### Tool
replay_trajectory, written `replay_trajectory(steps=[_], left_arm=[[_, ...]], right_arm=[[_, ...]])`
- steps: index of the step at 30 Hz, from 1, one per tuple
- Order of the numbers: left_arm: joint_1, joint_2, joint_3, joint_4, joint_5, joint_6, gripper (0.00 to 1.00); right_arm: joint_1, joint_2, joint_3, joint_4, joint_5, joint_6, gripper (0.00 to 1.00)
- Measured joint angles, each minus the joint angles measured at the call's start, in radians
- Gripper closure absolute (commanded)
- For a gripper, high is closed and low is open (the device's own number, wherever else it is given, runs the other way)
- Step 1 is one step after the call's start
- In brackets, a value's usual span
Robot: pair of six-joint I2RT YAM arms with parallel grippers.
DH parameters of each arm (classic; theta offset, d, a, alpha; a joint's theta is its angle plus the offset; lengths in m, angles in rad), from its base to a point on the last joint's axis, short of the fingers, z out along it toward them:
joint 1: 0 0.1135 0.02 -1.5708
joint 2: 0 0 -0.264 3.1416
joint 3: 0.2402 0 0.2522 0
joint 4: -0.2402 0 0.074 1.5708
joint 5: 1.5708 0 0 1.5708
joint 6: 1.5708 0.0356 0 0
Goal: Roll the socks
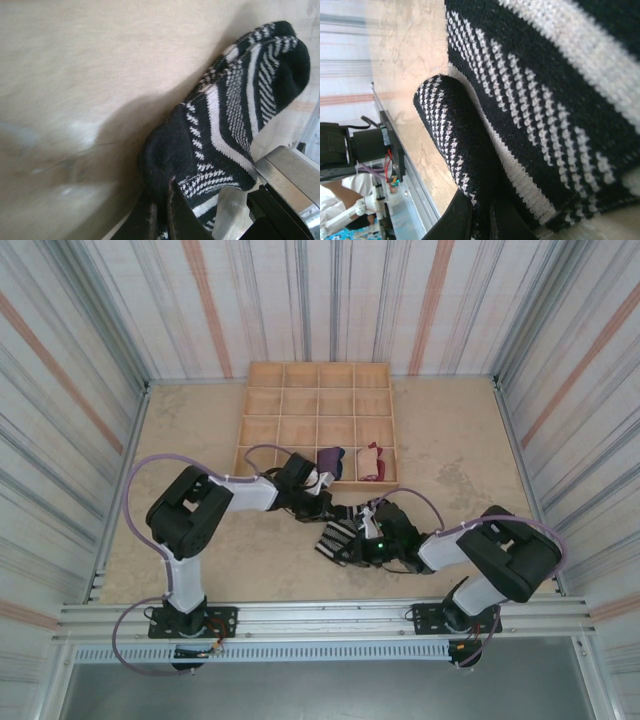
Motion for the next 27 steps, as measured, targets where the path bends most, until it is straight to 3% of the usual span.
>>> replay_trajectory(steps=[4,7,15,22,27], left_arm=[[0.043,-0.064,-0.029,-0.029,-0.028,-0.033,0.51],[0.061,-0.113,-0.044,-0.044,-0.039,-0.050,0.42],[0.010,-0.267,-0.071,-0.068,-0.029,-0.105,0.41],[-0.091,-0.435,-0.248,-0.076,-0.124,-0.239,0.41],[-0.164,-0.460,-0.364,-0.053,-0.208,-0.366,0.41]], right_arm=[[-0.005,0.038,0.003,0.048,-0.025,0.006,1.00],[-0.006,0.060,0.003,0.080,-0.036,0.022,1.00],[-0.009,0.085,-0.007,0.140,-0.040,0.056,1.00],[-0.019,0.114,-0.018,0.197,-0.054,0.071,1.00],[-0.023,0.129,-0.027,0.235,-0.061,0.081,1.00]])
